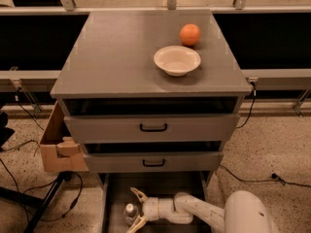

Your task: Place blue plastic bottle into bottom drawer

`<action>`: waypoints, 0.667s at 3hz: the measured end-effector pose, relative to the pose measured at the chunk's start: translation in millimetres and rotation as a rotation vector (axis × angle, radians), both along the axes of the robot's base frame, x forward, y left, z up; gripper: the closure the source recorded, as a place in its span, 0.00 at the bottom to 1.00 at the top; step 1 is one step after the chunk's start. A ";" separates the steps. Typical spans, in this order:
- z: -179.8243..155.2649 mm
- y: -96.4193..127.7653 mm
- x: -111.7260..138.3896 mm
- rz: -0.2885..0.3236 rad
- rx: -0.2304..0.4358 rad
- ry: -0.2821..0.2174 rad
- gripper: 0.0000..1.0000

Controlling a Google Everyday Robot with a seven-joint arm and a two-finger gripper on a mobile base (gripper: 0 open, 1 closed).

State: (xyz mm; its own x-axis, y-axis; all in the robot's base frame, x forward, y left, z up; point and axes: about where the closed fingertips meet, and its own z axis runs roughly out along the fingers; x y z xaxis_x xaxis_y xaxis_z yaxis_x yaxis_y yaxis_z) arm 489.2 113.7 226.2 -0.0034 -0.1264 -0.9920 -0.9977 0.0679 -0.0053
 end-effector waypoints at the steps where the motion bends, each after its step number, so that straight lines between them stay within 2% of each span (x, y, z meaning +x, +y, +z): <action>1: 0.0 0.0 0.0 0.000 0.000 0.000 0.00; 2: 15.5 -11.4 -4.5 -0.010 -0.004 -0.013 0.00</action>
Offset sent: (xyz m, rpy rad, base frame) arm -0.0102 -0.0363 0.0429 -0.0148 -0.0390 -0.0337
